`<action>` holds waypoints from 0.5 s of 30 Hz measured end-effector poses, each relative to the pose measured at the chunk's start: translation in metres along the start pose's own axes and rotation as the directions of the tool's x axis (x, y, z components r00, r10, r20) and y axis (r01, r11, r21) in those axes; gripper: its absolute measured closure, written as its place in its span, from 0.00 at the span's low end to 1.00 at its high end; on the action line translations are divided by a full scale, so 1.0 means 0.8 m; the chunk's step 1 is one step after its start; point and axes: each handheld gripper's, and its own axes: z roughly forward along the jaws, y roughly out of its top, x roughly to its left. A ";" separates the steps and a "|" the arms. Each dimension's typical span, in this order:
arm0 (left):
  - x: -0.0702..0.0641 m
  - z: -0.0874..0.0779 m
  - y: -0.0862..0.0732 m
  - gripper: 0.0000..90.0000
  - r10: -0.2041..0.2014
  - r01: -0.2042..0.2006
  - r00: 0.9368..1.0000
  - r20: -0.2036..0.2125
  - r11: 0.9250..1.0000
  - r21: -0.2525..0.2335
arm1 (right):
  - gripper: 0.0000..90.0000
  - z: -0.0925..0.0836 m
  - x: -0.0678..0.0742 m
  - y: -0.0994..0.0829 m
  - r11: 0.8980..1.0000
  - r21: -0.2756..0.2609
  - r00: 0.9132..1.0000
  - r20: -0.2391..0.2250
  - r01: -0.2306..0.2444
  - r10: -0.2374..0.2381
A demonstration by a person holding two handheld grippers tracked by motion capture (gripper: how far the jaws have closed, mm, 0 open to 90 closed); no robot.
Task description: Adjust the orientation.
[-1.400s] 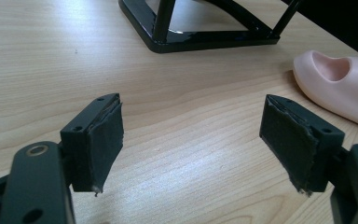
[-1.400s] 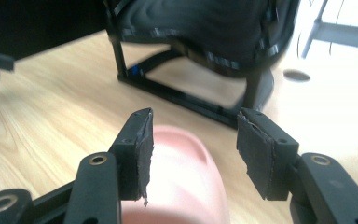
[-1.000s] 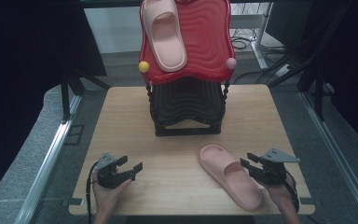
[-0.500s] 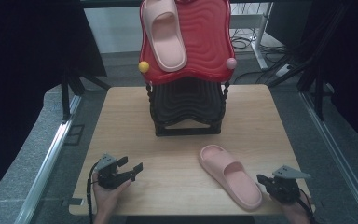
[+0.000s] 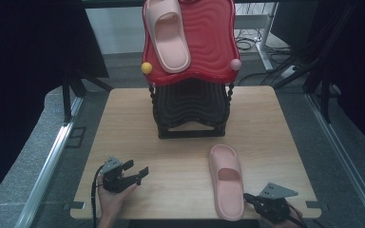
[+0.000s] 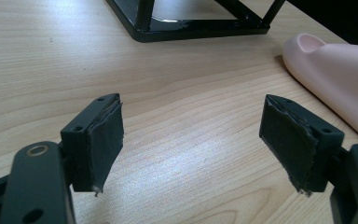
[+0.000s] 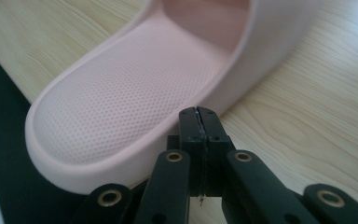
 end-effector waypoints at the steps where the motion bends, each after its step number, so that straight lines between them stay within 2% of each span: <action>1: 0.000 -0.001 0.000 0.24 0.001 -0.001 1.000 -0.001 1.000 0.000 | 1.00 0.003 0.004 0.002 1.000 -0.005 1.000 -0.010 0.000 0.000; 2: 0.000 -0.001 0.000 0.24 0.000 0.000 1.000 -0.001 1.000 -0.001 | 1.00 0.007 0.012 0.005 1.000 -0.012 0.999 -0.035 0.004 -0.005; 5: 0.001 -0.001 0.000 0.24 -0.003 0.003 1.000 0.002 1.000 -0.004 | 1.00 0.014 0.024 0.013 1.000 -0.022 0.998 -0.062 0.023 -0.024; 12: 0.000 -0.001 0.001 0.24 0.000 0.000 1.000 0.003 1.000 -0.003 | 1.00 0.048 0.056 0.042 0.995 -0.028 0.992 -0.085 0.095 -0.097; 15: 0.001 -0.004 0.001 0.24 -0.002 0.002 1.000 0.001 1.000 -0.008 | 1.00 0.051 0.062 0.043 0.992 -0.028 0.991 -0.062 0.121 -0.122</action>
